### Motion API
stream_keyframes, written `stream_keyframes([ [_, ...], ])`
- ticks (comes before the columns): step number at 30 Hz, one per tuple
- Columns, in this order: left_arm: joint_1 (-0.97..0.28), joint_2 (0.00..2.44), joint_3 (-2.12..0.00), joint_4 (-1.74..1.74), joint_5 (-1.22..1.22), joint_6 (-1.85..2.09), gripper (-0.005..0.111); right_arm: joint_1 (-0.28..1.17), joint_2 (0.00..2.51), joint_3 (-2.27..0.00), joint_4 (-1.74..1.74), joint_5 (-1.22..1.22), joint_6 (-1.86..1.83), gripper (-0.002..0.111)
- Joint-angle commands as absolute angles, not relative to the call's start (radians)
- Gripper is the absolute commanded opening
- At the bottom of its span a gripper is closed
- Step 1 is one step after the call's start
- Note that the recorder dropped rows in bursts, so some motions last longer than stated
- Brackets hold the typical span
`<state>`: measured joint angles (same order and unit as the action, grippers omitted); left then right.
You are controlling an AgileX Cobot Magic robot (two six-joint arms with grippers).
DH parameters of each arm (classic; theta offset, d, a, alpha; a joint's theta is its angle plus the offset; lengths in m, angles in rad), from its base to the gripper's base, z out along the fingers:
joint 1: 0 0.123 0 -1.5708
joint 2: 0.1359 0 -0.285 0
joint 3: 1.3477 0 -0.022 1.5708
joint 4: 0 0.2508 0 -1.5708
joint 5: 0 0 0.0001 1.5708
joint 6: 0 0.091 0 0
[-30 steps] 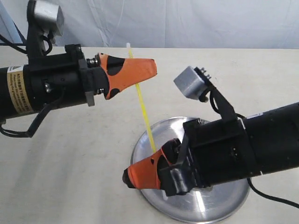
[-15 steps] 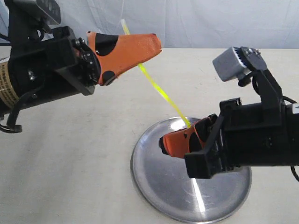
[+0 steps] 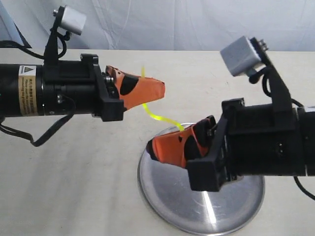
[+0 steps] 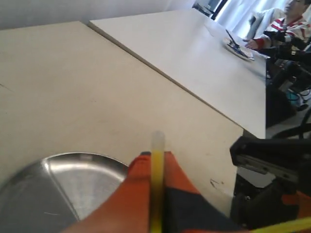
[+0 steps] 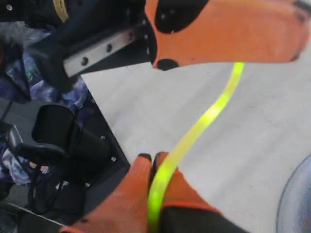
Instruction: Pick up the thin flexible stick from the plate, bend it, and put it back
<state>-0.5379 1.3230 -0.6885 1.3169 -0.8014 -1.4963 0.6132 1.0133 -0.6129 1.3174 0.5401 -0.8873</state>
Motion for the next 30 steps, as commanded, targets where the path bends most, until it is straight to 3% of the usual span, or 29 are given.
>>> stream_keyframes([
  [1, -0.541, 1.323, -0.687, 1.255, -1.064, -1.526, 0.0, 0.611, 0.98, -0.625, 1.076, 0.399, -0.701, -0.001],
  [4, -0.541, 1.321, -0.7, 1.054, -1.169, -1.53, 0.0, 0.611, 1.02, -0.623, 0.812, 0.434, -0.448, -0.001],
  [7, -0.541, 1.321, -0.742, 1.032, -1.061, -1.493, 0.0, 0.644, 1.112, -0.623, 0.914, 0.488, -0.489, -0.001],
  [11, -0.541, 1.321, -0.752, 1.32, -0.709, -1.419, 0.0, 0.726, 1.13, -0.625, 1.334, 0.5, -0.879, -0.001],
  [14, -0.541, 1.321, -0.723, 1.53, -0.603, -1.521, 0.0, 0.729, 1.07, -0.625, 1.347, 0.473, -0.906, -0.001],
  [19, -0.541, 1.321, -0.72, 1.638, -0.734, -1.653, 0.0, 0.729, 0.951, -0.625, 1.111, 0.347, -0.712, -0.001],
  [26, -0.541, 1.321, -0.72, 1.201, -1.095, -1.657, 0.0, 0.729, 0.917, -0.623, 0.524, 0.423, -0.137, -0.001],
  [30, -0.541, 1.321, -0.74, 1.067, -1.143, -1.628, 0.0, 0.742, 0.992, -0.623, 0.568, 0.427, -0.122, -0.001],
])
